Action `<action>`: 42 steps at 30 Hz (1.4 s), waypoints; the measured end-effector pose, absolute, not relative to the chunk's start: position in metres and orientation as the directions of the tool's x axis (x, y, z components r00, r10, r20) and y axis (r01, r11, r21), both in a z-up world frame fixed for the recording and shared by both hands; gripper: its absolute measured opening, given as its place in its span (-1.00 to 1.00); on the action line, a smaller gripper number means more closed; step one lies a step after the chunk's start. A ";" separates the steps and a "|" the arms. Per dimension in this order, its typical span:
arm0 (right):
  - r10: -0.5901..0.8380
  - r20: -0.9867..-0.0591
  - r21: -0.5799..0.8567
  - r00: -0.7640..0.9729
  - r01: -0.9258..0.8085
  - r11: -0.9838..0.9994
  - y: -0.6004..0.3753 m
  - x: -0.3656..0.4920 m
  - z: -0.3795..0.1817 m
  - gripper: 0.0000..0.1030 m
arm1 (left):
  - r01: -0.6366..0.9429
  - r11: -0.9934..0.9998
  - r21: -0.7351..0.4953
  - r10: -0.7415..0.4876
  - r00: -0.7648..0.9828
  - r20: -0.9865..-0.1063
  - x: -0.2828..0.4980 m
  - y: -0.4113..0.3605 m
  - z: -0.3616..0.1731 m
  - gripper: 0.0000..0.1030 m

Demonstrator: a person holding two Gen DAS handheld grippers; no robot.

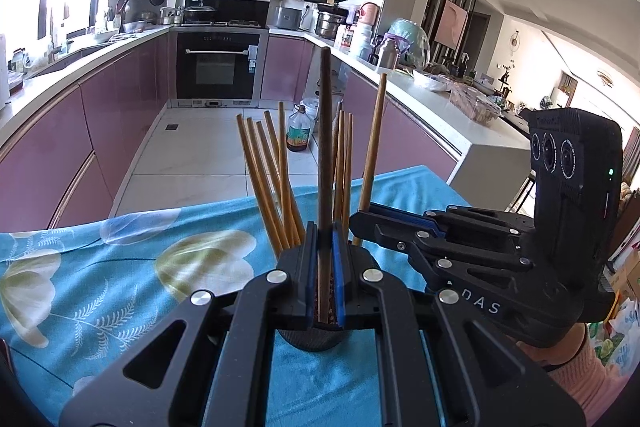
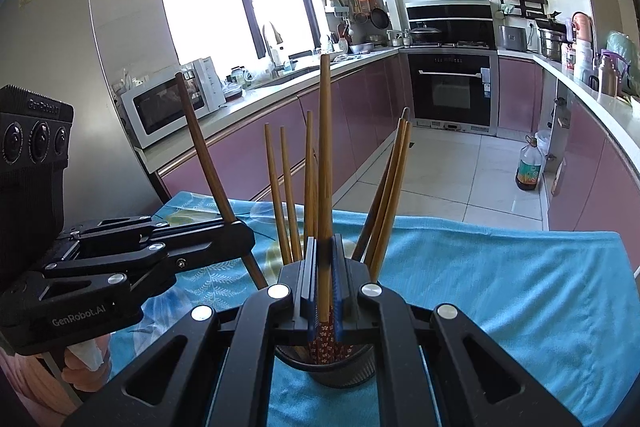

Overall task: Organize utensils
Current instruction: 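Lower both chopsticks tip-first into the black mesh cup, then open both tools to release the chopsticks into the cup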

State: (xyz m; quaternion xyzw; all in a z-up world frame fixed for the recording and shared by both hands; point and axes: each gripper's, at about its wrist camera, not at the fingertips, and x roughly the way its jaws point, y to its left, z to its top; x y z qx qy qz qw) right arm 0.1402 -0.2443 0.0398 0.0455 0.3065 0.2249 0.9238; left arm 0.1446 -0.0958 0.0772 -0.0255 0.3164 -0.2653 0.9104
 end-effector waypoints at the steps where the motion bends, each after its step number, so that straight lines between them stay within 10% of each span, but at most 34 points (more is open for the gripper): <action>1: 0.443 -0.548 0.223 0.709 -0.387 0.895 -0.244 0.140 0.038 -0.89 | 0.467 0.858 -0.215 -0.499 0.656 -0.566 0.145 -0.096 0.076 -0.85; 30: 0.426 -0.581 0.232 0.693 -0.360 0.904 -0.243 0.149 0.025 -0.82 | 0.440 0.872 -0.213 -0.470 0.636 -0.612 0.174 -0.104 0.051 -0.84; 42: 0.416 -0.569 0.219 0.709 -0.357 0.908 -0.247 0.133 0.022 -0.29 | 0.400 0.897 -0.188 -0.432 0.705 -0.562 0.150 -0.083 0.046 -0.18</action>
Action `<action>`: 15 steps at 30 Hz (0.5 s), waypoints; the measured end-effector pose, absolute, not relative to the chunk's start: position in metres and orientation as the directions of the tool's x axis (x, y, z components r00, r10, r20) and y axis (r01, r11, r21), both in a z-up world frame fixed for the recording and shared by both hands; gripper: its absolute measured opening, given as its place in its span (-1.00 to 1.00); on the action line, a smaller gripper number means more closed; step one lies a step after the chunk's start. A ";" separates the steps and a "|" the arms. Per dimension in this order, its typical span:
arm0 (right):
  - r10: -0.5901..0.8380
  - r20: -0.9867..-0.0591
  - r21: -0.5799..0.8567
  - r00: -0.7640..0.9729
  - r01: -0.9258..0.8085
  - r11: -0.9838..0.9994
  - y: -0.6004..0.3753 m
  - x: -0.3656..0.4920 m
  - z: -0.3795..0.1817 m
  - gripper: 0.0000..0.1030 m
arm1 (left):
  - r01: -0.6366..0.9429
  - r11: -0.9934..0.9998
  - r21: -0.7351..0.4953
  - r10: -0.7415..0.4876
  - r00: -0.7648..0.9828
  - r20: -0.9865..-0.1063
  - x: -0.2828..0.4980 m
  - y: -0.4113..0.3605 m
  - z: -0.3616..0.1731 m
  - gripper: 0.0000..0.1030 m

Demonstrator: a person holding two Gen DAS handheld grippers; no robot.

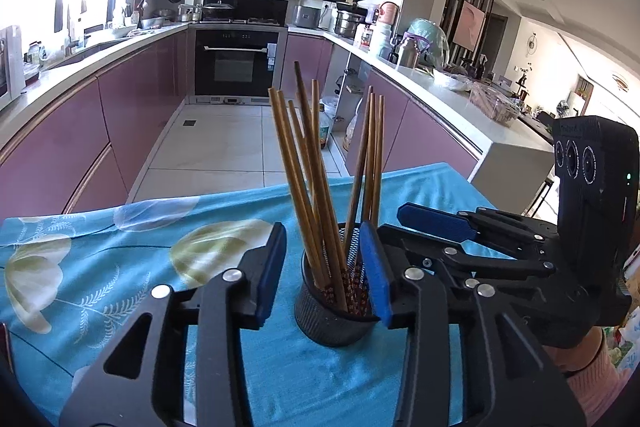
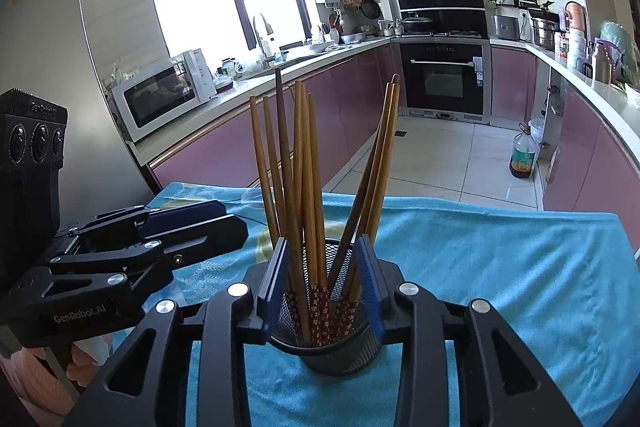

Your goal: Organize utensils

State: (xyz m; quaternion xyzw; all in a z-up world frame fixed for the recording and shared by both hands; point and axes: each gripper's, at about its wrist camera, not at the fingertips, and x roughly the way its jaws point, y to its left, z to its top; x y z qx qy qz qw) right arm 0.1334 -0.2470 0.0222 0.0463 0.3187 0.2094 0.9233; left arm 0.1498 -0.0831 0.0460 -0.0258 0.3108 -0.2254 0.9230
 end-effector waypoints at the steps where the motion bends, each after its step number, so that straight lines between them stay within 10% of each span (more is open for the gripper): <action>1: 0.411 -0.566 0.213 0.715 -0.354 0.911 -0.248 0.130 0.022 -0.13 | 0.390 0.904 -0.178 -0.419 0.721 -0.552 0.145 -0.080 0.046 -0.09; 7: 0.350 -0.537 0.155 0.768 -0.318 0.935 -0.250 0.111 0.019 0.68 | 0.291 0.950 -0.110 -0.308 0.834 -0.458 0.112 -0.053 0.047 0.78; 15: 0.259 -0.462 0.042 0.848 -0.271 0.962 -0.240 0.081 0.015 0.87 | 0.175 0.981 -0.080 -0.193 0.914 -0.358 0.074 -0.025 0.033 0.89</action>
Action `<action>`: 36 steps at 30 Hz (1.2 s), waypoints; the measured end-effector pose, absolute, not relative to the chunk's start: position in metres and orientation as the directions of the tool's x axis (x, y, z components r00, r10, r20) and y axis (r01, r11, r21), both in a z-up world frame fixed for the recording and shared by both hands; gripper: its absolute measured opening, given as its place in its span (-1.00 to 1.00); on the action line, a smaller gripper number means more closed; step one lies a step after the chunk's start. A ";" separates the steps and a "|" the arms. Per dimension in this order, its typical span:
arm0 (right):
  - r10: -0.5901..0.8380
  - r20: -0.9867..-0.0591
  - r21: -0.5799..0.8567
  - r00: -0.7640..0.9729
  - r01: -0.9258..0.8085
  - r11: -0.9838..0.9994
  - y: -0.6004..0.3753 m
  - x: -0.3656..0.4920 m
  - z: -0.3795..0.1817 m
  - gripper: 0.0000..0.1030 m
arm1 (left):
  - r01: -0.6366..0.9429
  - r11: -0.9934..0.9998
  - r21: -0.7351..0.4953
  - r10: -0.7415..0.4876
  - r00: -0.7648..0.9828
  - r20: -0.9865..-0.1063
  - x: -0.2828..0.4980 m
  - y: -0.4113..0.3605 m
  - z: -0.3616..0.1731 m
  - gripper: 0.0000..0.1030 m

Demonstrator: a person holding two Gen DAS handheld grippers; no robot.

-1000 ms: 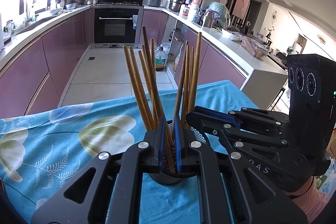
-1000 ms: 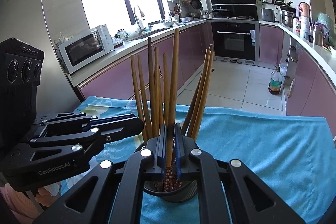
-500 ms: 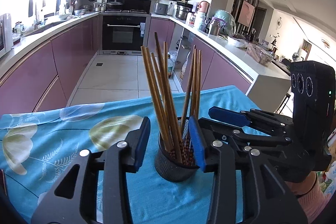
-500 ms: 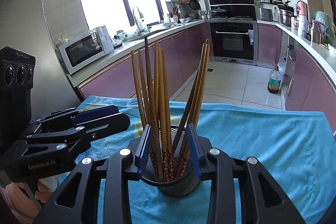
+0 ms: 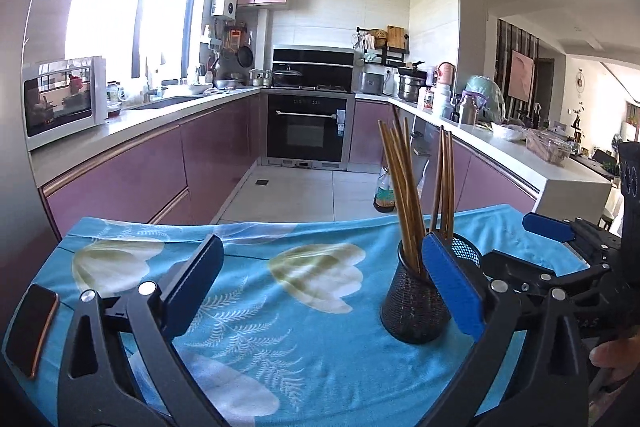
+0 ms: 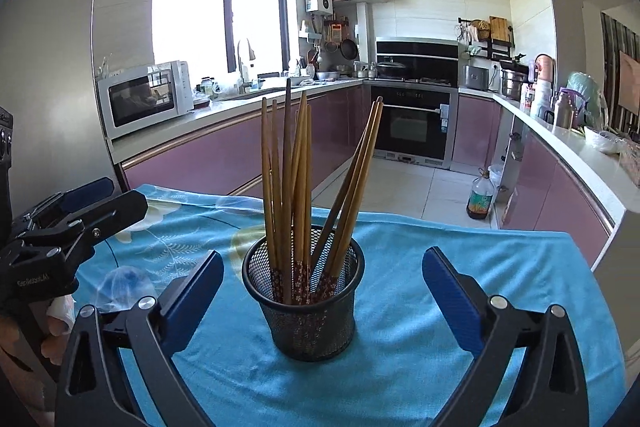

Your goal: Organize utensils

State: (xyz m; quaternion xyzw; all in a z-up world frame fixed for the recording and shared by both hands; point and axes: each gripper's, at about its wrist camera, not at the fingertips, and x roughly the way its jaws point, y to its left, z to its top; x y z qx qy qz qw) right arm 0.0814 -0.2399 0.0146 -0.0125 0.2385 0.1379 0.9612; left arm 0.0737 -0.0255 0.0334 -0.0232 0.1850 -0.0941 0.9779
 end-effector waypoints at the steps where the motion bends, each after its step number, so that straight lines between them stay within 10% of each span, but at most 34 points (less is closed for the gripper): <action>1: 0.253 -0.454 0.035 0.854 -0.266 0.963 -0.239 0.078 0.013 0.87 | 0.164 0.983 -0.081 -0.182 0.920 -0.347 0.069 -0.022 0.032 0.89; 36: 0.182 -0.238 -0.006 0.954 -0.189 0.982 -0.234 0.012 0.023 0.87 | 0.070 0.996 -0.055 -0.080 0.975 -0.206 0.002 -0.008 0.029 0.89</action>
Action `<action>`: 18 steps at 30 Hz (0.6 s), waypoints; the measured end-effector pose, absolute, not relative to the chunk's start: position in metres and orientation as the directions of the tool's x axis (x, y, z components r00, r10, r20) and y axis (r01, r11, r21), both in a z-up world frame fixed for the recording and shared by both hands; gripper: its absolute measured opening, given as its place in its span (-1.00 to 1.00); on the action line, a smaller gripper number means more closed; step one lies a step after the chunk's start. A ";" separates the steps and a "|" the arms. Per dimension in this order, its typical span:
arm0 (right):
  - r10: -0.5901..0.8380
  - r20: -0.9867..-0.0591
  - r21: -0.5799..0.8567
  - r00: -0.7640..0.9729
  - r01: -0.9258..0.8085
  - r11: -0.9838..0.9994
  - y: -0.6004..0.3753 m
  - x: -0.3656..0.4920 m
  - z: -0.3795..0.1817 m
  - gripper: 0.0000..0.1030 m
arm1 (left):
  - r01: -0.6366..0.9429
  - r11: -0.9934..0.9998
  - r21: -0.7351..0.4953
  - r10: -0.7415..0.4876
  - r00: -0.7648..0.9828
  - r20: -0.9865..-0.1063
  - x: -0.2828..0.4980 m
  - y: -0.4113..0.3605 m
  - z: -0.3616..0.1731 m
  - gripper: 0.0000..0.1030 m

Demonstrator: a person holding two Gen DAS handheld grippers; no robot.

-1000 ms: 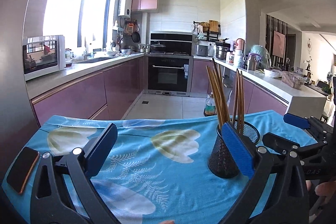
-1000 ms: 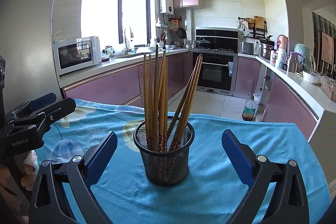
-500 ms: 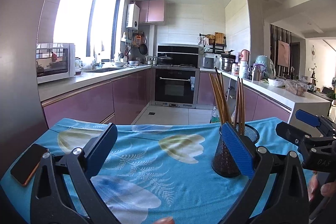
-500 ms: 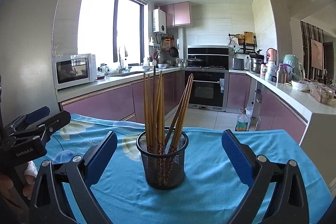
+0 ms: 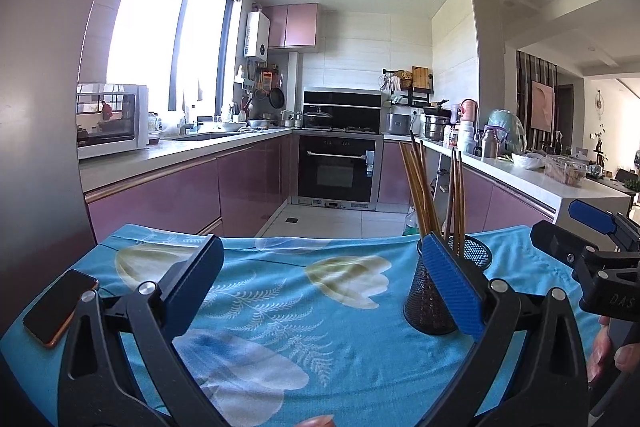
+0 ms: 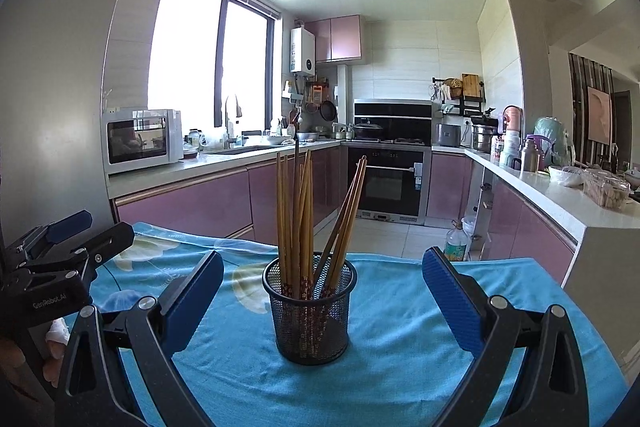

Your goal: Organize utensils

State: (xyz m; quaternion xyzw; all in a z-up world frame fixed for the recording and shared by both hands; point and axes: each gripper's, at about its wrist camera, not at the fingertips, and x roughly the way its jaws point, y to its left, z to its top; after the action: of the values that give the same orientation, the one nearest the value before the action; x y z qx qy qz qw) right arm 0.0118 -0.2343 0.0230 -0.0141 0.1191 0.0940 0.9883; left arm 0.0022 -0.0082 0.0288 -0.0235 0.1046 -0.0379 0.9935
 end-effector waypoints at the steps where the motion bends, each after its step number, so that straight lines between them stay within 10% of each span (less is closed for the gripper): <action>1: 0.182 -0.237 -0.007 0.954 -0.189 0.982 -0.234 0.011 0.023 0.87 | 0.071 0.996 -0.054 -0.081 0.975 -0.205 0.002 -0.008 0.029 0.89; 18: 0.181 -0.227 -0.003 0.957 -0.187 0.982 -0.235 0.010 0.025 0.87 | 0.072 0.996 -0.051 -0.080 0.978 -0.192 -0.001 -0.010 0.033 0.89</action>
State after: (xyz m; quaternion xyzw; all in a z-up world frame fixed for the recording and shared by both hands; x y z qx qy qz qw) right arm 0.0099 -0.2347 0.0253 -0.0121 0.1135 0.0930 0.9891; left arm -0.0014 -0.0099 0.0329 -0.0217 0.0974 -0.0382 0.9943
